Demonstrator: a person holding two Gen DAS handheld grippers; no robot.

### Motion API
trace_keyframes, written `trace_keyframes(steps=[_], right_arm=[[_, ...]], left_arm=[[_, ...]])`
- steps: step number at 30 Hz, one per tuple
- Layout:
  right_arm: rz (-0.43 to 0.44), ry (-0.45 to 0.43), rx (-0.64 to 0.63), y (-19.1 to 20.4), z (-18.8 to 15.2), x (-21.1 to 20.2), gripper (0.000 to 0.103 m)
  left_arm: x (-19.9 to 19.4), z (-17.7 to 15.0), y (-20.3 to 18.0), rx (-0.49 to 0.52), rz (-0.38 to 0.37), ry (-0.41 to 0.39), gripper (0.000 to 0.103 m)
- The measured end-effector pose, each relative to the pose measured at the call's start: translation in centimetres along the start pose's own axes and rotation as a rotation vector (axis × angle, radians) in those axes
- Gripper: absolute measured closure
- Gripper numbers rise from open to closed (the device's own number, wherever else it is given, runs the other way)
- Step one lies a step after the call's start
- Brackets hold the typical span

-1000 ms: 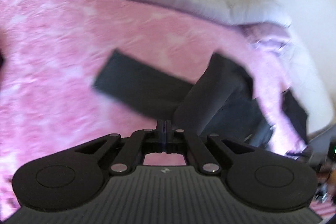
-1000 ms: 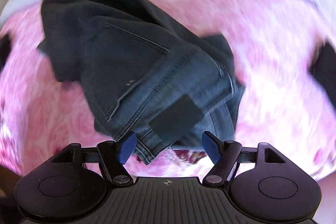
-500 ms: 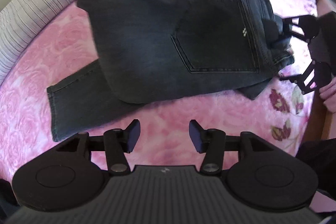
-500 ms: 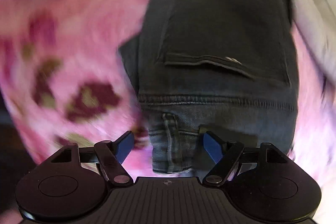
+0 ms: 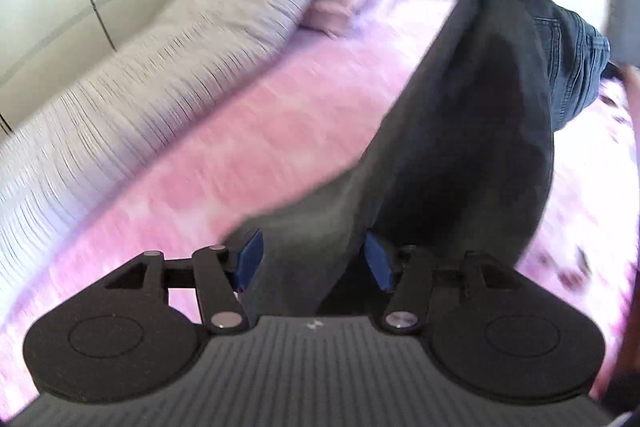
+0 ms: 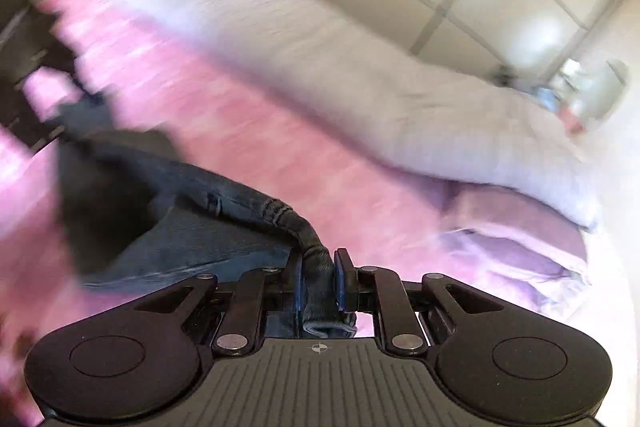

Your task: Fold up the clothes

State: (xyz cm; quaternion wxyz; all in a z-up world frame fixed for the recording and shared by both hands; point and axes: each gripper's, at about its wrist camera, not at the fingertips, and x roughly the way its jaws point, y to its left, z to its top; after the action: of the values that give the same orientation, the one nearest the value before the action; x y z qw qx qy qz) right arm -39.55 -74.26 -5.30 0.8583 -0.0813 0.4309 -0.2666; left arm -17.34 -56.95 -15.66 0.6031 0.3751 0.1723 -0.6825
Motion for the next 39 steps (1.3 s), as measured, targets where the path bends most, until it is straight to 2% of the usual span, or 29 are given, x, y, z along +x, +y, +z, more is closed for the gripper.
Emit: trace_keyframes(steps=[1, 2, 4, 5, 8, 9, 12, 14, 16, 20, 22, 26, 29, 33, 34, 39], right_arm=[[-0.029, 0.021, 0.013, -1.2, 0.3, 2.0, 0.084], [-0.039, 0.042, 0.017, -1.1, -0.3, 2.8, 0.077], [-0.048, 0.078, 0.024, -0.2, -1.8, 3.7, 0.072], [-0.052, 0.096, 0.027, 0.2, -2.6, 4.2, 0.069], [-0.064, 0.150, 0.037, 1.6, -5.0, 5.5, 0.047], [-0.068, 0.168, 0.040, 2.0, -5.8, 6.0, 0.045], [-0.023, 0.257, 0.005, 4.6, -9.8, 6.6, 0.045], [0.003, 0.300, -0.015, 5.6, -11.4, 7.5, 0.044], [0.020, 0.330, -0.039, 6.2, -12.5, 7.8, 0.044], [0.005, 0.360, -0.099, 6.6, -13.0, 7.7, 0.044], [-0.026, 0.374, -0.121, 6.0, -12.9, 7.7, 0.043], [-0.057, 0.398, -0.160, 5.6, -12.0, 6.7, 0.040], [-0.051, 0.392, -0.235, 5.1, -12.0, 7.3, 0.036], [0.003, 0.381, -0.276, 1.5, -11.8, 11.9, 0.032], [0.022, 0.380, -0.289, 0.4, -11.9, 13.5, 0.032], [0.200, 0.362, -0.295, -5.8, -11.1, 22.1, 0.032]], left_arm=[[0.5, 0.5, 0.2, 0.000, 0.011, 0.001, 0.051], [0.9, 0.9, 0.5, -0.001, 0.022, 0.003, 0.051], [1.4, 0.4, 0.7, -0.004, 0.035, 0.035, 0.051], [1.4, -0.6, 0.4, 0.006, 0.026, 0.053, 0.051], [1.3, -3.8, -0.5, 0.042, -0.004, 0.108, 0.047], [1.3, -4.9, -0.8, 0.054, -0.013, 0.127, 0.044], [1.5, -7.8, -1.5, 0.100, -0.029, 0.180, 0.042], [2.0, -9.2, -1.7, 0.145, -0.018, 0.212, 0.042], [2.8, -9.6, -0.4, 0.134, -0.004, 0.216, 0.042], [3.9, -9.4, 2.7, 0.103, 0.021, 0.218, 0.041], [4.7, -9.9, 4.4, 0.080, 0.010, 0.234, 0.041], [7.2, -11.0, 6.8, 0.074, -0.046, 0.319, 0.042], [8.6, -12.5, 7.1, 0.106, -0.091, 0.367, 0.051], [10.2, -14.6, 6.8, 0.155, -0.098, 0.449, 0.056], [10.5, -15.2, 6.8, 0.169, -0.095, 0.472, 0.060], [11.5, -16.0, 7.0, 0.121, -0.104, 0.526, 0.076]])
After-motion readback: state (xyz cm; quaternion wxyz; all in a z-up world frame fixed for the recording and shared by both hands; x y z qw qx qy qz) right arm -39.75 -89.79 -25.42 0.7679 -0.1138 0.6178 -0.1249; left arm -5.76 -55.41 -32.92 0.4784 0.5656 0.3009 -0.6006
